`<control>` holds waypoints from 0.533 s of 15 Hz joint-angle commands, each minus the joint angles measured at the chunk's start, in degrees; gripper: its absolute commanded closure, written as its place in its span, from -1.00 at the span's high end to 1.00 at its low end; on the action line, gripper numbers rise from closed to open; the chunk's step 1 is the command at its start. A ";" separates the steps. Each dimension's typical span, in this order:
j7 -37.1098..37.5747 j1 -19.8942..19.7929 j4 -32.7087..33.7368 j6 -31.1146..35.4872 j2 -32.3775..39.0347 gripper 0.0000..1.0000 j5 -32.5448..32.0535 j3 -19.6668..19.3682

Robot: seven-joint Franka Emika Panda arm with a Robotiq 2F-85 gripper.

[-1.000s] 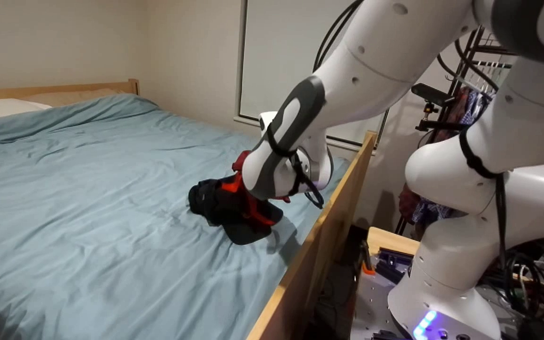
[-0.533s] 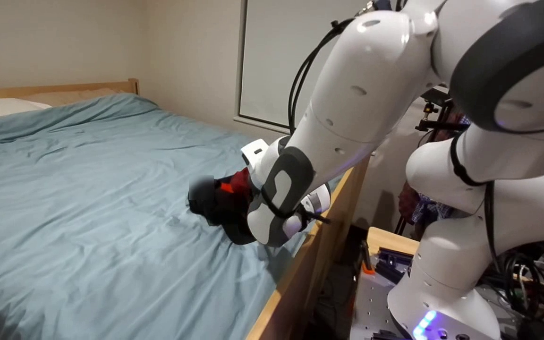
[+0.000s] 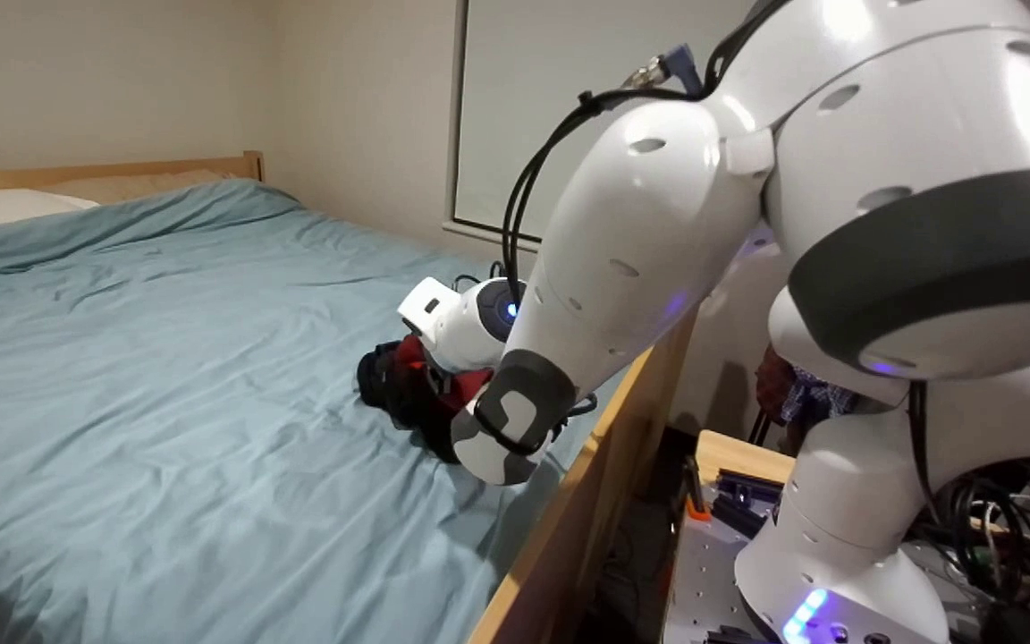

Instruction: Put the left and right caps on the middle cap one at a time

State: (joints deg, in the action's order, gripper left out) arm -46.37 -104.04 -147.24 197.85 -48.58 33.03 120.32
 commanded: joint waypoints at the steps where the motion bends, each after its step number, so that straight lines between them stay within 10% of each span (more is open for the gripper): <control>1: -4.54 -0.99 0.33 0.00 1.59 -0.94 -10.42 -2.82; 8: -5.99 -13.94 3.37 0.01 18.71 -0.94 -37.27 -2.09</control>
State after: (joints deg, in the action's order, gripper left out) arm -47.29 -110.16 -144.04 197.86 -40.90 4.61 115.97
